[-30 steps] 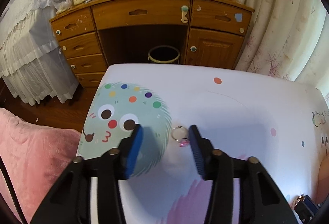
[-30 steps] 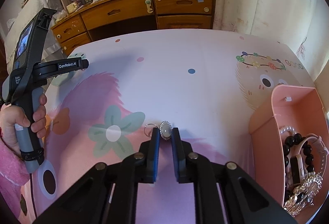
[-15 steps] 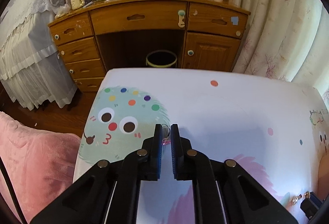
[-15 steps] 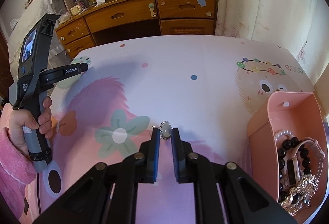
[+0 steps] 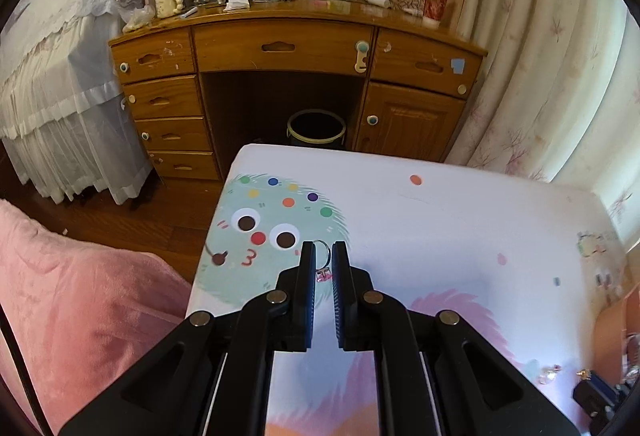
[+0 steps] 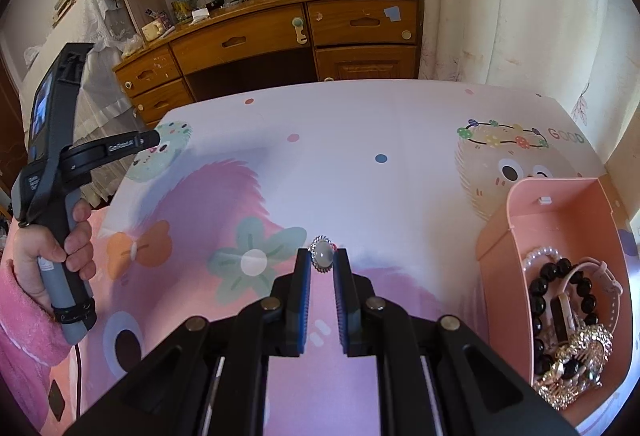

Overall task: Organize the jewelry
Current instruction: 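Close the right tool on the pearl ring while the left tool grasps the clear-stone ring, then carry both rings over the pink box with both tools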

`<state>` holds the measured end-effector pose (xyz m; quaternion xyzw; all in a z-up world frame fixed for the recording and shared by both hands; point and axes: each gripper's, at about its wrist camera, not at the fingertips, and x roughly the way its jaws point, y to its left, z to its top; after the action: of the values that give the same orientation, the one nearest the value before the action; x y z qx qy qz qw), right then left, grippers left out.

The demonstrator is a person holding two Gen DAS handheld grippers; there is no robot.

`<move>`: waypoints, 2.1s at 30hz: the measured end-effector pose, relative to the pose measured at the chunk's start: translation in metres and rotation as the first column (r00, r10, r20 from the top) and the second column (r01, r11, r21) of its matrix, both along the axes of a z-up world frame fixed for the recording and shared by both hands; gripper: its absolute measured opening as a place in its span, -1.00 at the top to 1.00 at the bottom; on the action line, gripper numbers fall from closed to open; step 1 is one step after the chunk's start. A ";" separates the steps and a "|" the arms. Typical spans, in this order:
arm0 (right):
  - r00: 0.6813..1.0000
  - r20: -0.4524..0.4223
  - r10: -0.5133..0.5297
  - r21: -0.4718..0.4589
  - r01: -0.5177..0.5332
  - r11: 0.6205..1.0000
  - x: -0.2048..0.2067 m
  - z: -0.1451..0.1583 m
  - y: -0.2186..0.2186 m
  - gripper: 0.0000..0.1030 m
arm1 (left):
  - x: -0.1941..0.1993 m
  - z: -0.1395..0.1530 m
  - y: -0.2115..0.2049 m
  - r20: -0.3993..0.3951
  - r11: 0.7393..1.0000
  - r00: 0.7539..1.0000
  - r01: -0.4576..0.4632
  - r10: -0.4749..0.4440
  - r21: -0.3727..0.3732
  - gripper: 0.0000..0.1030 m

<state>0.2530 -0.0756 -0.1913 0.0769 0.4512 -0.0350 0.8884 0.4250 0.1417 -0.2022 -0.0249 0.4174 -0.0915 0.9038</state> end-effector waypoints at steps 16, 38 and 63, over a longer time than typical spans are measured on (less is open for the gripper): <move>0.997 0.077 -0.007 0.044 0.003 0.999 -0.050 0.044 -0.022 0.79 | -0.081 0.062 -0.043 -0.026 0.991 0.993 0.117 -0.118 -0.059 0.89; 0.990 0.075 0.116 0.109 -0.123 0.986 -0.132 0.076 -0.083 0.78 | -0.188 0.096 -0.178 -0.125 0.938 0.934 0.317 -0.335 -0.140 0.89; 1.000 -0.008 -0.027 0.235 0.028 0.972 -0.158 0.036 -0.210 0.78 | -0.232 0.060 -0.289 -0.323 0.888 0.827 0.436 -0.460 -0.150 0.88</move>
<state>0.0953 -0.2860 -0.1557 0.1875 0.4531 0.0063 0.8715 0.1934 -0.1475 -0.1427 0.0262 0.5619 -0.3095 0.7667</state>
